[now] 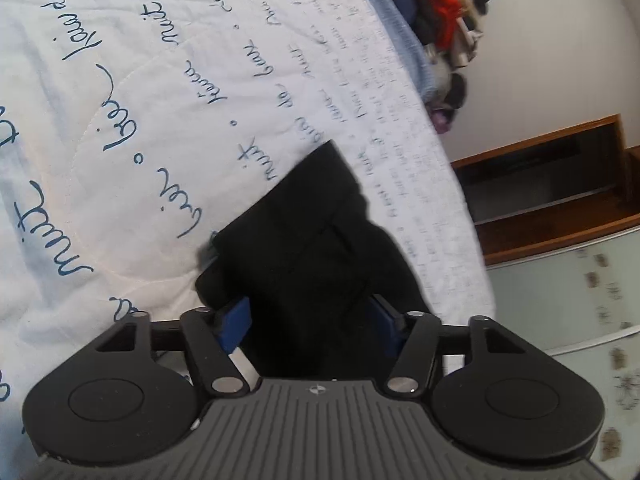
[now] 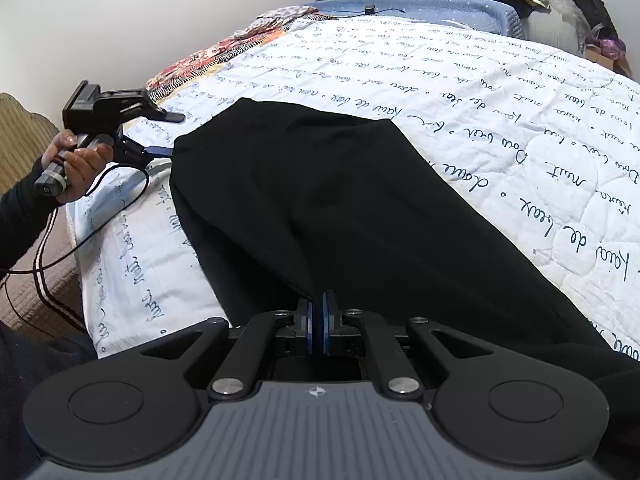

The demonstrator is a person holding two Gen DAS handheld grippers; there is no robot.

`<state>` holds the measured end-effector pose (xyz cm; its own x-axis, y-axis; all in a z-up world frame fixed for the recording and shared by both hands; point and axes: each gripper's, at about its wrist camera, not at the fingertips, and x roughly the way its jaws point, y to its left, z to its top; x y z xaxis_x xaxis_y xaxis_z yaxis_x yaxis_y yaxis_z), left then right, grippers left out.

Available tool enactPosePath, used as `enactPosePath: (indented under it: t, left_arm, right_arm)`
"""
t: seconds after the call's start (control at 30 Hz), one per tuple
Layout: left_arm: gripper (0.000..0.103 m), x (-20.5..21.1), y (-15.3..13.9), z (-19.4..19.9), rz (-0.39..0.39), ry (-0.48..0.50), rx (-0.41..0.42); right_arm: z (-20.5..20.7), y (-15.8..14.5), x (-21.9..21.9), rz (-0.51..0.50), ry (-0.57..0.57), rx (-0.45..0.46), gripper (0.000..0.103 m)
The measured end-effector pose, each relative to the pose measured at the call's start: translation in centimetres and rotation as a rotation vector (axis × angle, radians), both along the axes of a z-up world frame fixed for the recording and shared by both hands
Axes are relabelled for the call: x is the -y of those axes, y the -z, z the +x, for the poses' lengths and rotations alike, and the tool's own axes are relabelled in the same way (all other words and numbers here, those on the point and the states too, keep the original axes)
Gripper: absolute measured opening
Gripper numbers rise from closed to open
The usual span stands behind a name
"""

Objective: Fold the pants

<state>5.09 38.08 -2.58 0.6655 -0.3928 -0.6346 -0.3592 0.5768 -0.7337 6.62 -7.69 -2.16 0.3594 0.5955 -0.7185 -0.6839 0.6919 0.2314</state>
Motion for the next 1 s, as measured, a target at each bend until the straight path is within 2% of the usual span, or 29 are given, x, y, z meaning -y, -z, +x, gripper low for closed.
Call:
enactPosePath:
  t: [0.13, 0.17, 0.23, 0.3, 0.37, 0.4, 0.47, 0.5, 0.57, 0.6, 0.63, 0.67, 0.73, 0.87, 0.93, 1.0]
  left_arm:
    - [0.073, 0.5, -1.0, -0.1, 0.042, 0.025, -0.008]
    - [0.072, 0.4, -1.2, -0.1, 0.067, 0.016, -0.007]
    - [0.056, 0.6, -1.3, 0.2, 0.134, 0.007, -0.02]
    - [0.054, 0.8, -1.1, 0.6, 0.15, 0.013, -0.042]
    - [0.059, 1.0, -1.2, 0.7, 0.147, 0.024, -0.039]
    - [0.066, 1.1, -1.2, 0.7, 0.142, 0.032, -0.03]
    - [0.068, 1.3, -1.0, 1.0, 0.133, 0.02, -0.028]
    - [0.063, 1.4, -1.0, 0.9, 0.147, 0.018, -0.025]
    - [0.039, 2.0, -1.2, 1.1, 0.228, 0.023, -0.033]
    - [0.014, 2.2, -1.2, 1.1, 0.269, 0.029, -0.04]
    - [0.003, 2.3, -1.3, 1.1, 0.268, 0.046, -0.032]
    - [0.003, 2.5, -1.7, 1.0, 0.269, 0.064, -0.023]
    - [0.003, 3.1, -3.6, 0.6, 0.32, 0.086, 0.017]
    - [0.003, 2.6, -6.7, -1.1, 0.318, 0.135, 0.098]
    - [0.004, 2.3, -5.6, -1.2, 0.333, 0.153, 0.061]
    - [0.004, 2.2, -2.8, -0.4, 0.328, 0.169, -0.035]
  right_arm:
    - [0.1, -0.1, -0.2, -0.015, 0.007, 0.013, 0.005]
    - [0.1, -0.2, -0.2, -0.014, 0.008, 0.017, 0.004]
    - [0.1, -0.3, -0.2, -0.013, 0.007, 0.02, 0.005]
    - [0.2, -0.1, -0.3, -0.021, 0.006, 0.017, 0.005]
    - [0.2, 0.1, -0.4, -0.029, 0.008, 0.016, 0.005]
    - [0.2, 0.2, -0.5, -0.032, 0.009, 0.014, 0.005]
    - [0.0, 0.3, -0.7, -0.042, 0.012, 0.022, 0.005]
    - [0.0, 0.4, -0.8, -0.047, 0.013, 0.022, 0.005]
    - [0.1, 0.8, -1.1, -0.067, 0.013, 0.025, 0.005]
    - [0.1, 1.1, -1.3, -0.081, 0.013, 0.027, 0.005]
    - [0.1, 1.4, -1.4, -0.095, 0.008, 0.032, 0.005]
    - [0.2, 1.7, -1.6, -0.112, 0.004, 0.031, 0.005]
    - [0.2, 1.5, -1.9, -0.159, -0.02, 0.041, 0.004]
    - [-1.4, -1.4, -1.3, -0.213, -0.099, 0.105, 0.004]
    - [-2.9, -1.4, -1.2, -0.283, -0.121, 0.139, 0.004]
    - [-3.7, 0.4, -1.5, -0.317, -0.118, 0.137, 0.004]
